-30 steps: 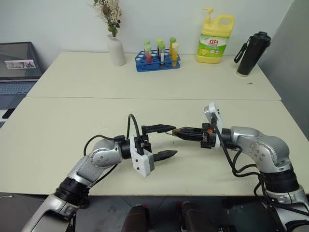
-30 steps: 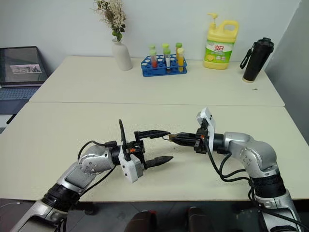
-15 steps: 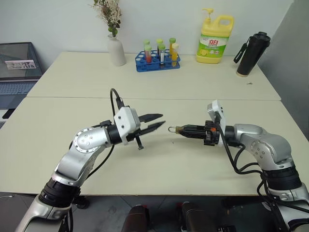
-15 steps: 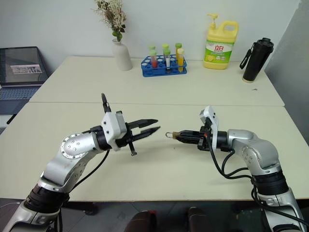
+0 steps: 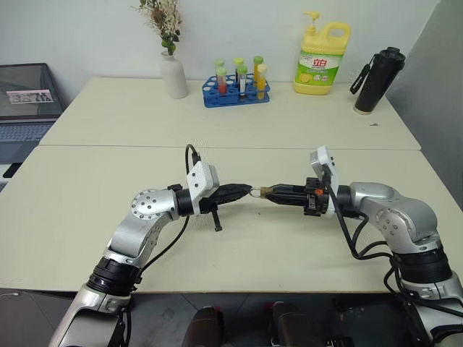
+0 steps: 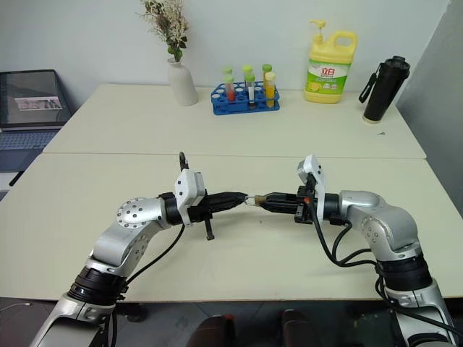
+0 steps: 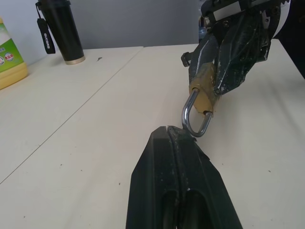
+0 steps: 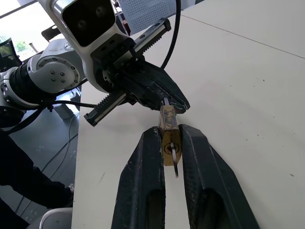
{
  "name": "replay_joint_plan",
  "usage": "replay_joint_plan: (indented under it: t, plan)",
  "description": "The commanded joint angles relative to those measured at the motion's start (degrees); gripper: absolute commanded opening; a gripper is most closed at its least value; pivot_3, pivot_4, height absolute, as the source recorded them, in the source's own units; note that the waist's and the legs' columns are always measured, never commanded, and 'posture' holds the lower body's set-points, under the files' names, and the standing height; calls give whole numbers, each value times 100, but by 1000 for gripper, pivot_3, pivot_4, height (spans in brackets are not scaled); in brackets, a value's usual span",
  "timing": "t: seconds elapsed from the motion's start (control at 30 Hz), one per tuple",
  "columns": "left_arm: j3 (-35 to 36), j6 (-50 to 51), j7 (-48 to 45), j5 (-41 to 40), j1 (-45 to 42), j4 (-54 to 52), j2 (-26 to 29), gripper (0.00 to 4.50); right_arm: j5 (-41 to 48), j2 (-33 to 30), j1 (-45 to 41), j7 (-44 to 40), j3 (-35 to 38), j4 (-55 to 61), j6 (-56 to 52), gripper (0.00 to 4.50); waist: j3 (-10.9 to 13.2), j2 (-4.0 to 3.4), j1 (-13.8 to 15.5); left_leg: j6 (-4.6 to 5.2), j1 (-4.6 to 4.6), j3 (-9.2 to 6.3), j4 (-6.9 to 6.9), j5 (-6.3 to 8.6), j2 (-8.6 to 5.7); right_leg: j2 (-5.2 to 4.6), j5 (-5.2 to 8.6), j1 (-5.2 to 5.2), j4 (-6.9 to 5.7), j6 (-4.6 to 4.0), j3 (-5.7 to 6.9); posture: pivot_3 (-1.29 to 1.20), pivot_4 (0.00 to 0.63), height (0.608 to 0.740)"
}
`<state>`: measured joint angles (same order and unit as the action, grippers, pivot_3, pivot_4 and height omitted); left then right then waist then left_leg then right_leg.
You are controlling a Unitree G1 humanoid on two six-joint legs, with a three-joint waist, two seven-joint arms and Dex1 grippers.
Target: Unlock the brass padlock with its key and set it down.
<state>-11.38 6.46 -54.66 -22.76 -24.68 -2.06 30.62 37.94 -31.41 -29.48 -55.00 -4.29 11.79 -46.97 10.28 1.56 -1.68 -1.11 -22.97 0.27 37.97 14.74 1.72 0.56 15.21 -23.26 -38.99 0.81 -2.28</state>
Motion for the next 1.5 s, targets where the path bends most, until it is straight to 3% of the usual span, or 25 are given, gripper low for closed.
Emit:
replay_joint_plan:
  t: [0.03,0.87,1.5]
  plan:
    - [60,126,-80,-54,-102,-175,-162,0,129,-23,-30,-14,147,224,41,143,0,0,0,0,0,1,0,0,-1,0,0,0,0,0,0,0,150,740]
    - [660,1560,-45,-783,237,-1467,-60,0,71,34,-56,-46,80,49,63,143,0,0,-2,0,1,0,0,0,0,-1,10,0,1,16,-2,0,150,740]
    - [623,1388,60,-555,73,-1212,-226,0,102,11,0,-107,49,141,40,143,0,0,-1,0,0,0,0,0,0,-1,14,0,1,24,-3,0,150,740]
